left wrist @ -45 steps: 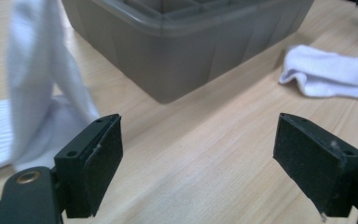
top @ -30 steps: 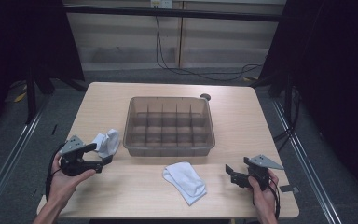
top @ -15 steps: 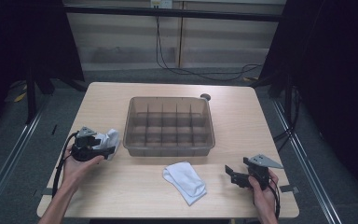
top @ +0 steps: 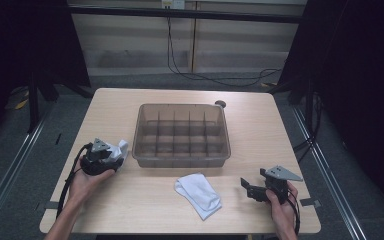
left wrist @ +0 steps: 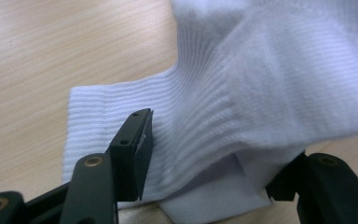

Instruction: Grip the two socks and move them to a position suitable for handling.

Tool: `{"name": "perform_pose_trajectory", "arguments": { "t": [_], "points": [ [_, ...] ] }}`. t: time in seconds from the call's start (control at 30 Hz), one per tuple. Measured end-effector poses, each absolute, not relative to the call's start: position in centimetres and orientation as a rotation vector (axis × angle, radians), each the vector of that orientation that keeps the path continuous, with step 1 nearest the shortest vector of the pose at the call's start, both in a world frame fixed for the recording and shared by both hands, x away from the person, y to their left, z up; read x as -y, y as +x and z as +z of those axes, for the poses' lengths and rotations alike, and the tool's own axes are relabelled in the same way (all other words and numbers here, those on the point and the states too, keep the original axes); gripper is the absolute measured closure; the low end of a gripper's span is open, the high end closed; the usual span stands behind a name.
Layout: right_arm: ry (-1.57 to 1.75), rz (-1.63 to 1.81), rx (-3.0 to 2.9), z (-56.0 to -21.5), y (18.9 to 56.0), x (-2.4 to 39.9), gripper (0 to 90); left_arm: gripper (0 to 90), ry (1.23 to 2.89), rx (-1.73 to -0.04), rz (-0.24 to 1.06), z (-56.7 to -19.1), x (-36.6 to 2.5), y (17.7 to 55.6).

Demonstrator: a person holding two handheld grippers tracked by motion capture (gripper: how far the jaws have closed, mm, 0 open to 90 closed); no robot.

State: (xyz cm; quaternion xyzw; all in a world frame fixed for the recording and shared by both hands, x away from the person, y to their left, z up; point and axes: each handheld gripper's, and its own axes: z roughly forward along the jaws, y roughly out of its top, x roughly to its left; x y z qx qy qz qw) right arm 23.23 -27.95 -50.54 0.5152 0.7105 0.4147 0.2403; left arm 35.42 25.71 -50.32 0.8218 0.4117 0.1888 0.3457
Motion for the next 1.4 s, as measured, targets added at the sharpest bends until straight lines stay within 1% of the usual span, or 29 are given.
{"name": "perform_pose_trajectory", "arguments": {
  "t": [0.07,0.23,0.3,0.33,0.37,0.43,0.53,0.6,0.63,0.7,0.8,0.97,1.03,1.4],
  "points": [
    [1.405,1.135,-1.946,-50.5,23.2,27.9,13.8,43.0,2.094,-1.083,0.487,-50.5,-25.8,35.3],
    [1.413,1.132,-1.951,-50.6,23.3,28.0,13.7,43.2,2.123,-1.110,0.473,-50.2,-25.6,35.5],
    [1.414,1.137,-1.951,-50.6,23.2,28.0,13.7,44.8,2.137,-1.104,0.463,-50.1,-25.7,35.5],
    [1.413,1.136,-1.956,-50.6,23.2,28.0,13.7,48.3,2.154,-1.110,0.463,-49.9,-25.8,35.6],
    [1.408,1.138,-1.964,-50.6,23.2,28.0,13.7,53.6,2.154,-1.114,0.462,-49.9,-25.8,35.6],
    [1.402,1.139,-1.966,-50.6,23.2,28.0,13.7,58.5,2.154,-1.130,0.456,-49.8,-25.9,35.6],
    [1.404,1.139,-1.965,-50.6,23.2,28.0,13.7,73.0,2.174,-1.135,0.456,-49.5,-26.0,35.6],
    [1.403,1.140,-1.966,-50.6,23.2,28.0,13.7,79.0,2.173,-1.141,0.435,-49.5,-26.1,35.6],
    [1.402,1.141,-1.967,-50.6,23.2,28.0,13.7,80.2,2.171,-1.144,0.423,-49.4,-26.3,35.7],
    [1.405,1.140,-1.965,-50.6,23.2,28.0,13.7,81.5,2.145,-1.175,0.379,-49.4,-26.6,36.0],
    [1.413,1.142,-1.965,-50.6,23.2,28.1,13.7,82.0,2.141,-1.183,0.354,-49.3,-26.7,36.0],
    [1.415,1.150,-1.966,-50.6,23.3,28.1,13.7,82.6,2.116,-1.212,0.272,-49.2,-26.9,36.1],
    [1.416,1.151,-1.965,-50.6,23.2,28.2,13.7,82.7,2.119,-1.203,0.225,-49.0,-27.0,36.1],
    [1.421,1.163,-1.954,-50.6,23.2,28.2,13.7,83.0,2.031,-1.194,0.089,-48.2,-28.1,35.9]
  ]
}}
